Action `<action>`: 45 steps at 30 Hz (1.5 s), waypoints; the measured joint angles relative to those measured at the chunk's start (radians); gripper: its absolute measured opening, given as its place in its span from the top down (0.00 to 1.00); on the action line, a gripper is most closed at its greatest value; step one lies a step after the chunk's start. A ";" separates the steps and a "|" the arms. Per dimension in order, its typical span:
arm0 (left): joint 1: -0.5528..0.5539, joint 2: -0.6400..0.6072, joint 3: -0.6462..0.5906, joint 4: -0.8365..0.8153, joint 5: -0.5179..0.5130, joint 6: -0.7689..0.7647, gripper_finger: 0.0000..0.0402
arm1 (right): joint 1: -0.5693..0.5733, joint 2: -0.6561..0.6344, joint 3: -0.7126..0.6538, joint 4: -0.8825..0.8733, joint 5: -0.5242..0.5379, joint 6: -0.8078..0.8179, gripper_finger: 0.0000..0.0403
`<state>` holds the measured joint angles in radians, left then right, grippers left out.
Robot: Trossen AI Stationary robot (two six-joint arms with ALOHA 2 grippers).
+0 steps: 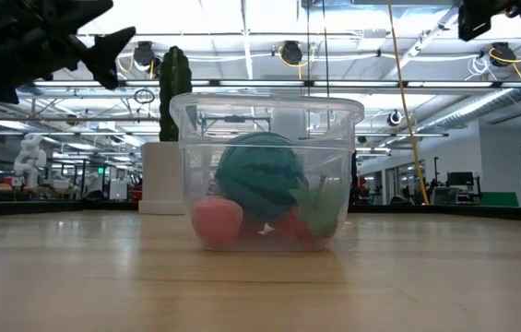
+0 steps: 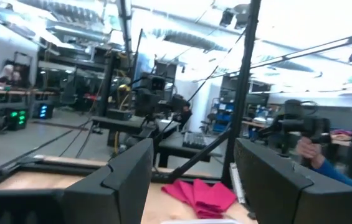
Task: Pick and placing Produce into tupperware
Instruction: Return to Home Position
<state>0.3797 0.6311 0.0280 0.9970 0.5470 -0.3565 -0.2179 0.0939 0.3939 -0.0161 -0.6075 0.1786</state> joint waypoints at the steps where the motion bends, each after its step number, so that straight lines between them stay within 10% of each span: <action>1: 0.010 -0.013 0.000 0.000 0.017 -0.009 0.43 | -0.002 -0.016 0.009 -0.026 0.000 0.000 0.08; 31: 0.222 -0.463 0.001 -0.330 0.212 -0.137 0.43 | -0.003 -0.092 -0.010 -0.095 -0.077 0.042 0.08; 45: 0.088 -0.621 0.001 -0.673 0.035 -0.003 0.43 | -0.003 -0.092 -0.107 0.053 -0.076 0.082 0.08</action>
<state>0.4673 0.0099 0.0288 0.3239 0.5817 -0.3593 -0.2211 0.0017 0.2867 0.0372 -0.6840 0.2608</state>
